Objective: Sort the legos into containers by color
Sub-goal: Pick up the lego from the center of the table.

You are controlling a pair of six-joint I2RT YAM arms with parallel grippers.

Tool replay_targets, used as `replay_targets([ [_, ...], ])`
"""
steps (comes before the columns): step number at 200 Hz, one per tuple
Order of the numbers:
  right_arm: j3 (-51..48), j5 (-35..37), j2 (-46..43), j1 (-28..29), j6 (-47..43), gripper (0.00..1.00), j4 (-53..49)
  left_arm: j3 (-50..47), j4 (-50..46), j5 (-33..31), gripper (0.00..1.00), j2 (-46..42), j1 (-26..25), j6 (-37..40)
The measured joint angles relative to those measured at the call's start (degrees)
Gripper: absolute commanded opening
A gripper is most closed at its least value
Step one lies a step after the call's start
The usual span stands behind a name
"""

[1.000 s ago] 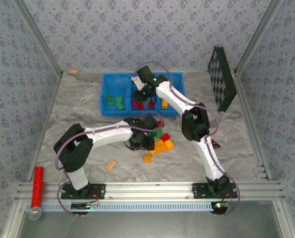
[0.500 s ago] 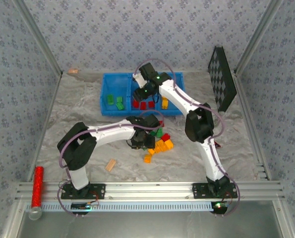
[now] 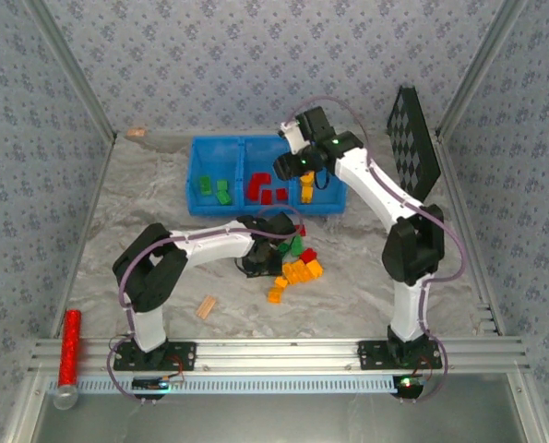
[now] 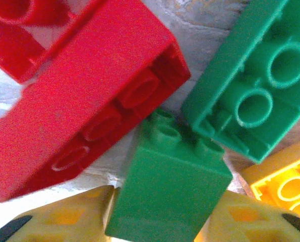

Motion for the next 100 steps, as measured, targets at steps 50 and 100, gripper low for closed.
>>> replay_targets([
  [50, -17.2, 0.3, -11.2, -1.6, 2.7, 0.62, 0.3, -0.6, -0.5, 0.0, 0.30, -0.6, 1.6, 0.7],
  [100, -32.7, -0.7, -23.8, 0.2, 8.6, 0.63, -0.1, -0.5, -2.5, 0.0, 0.27, -2.7, 3.4, 3.6],
])
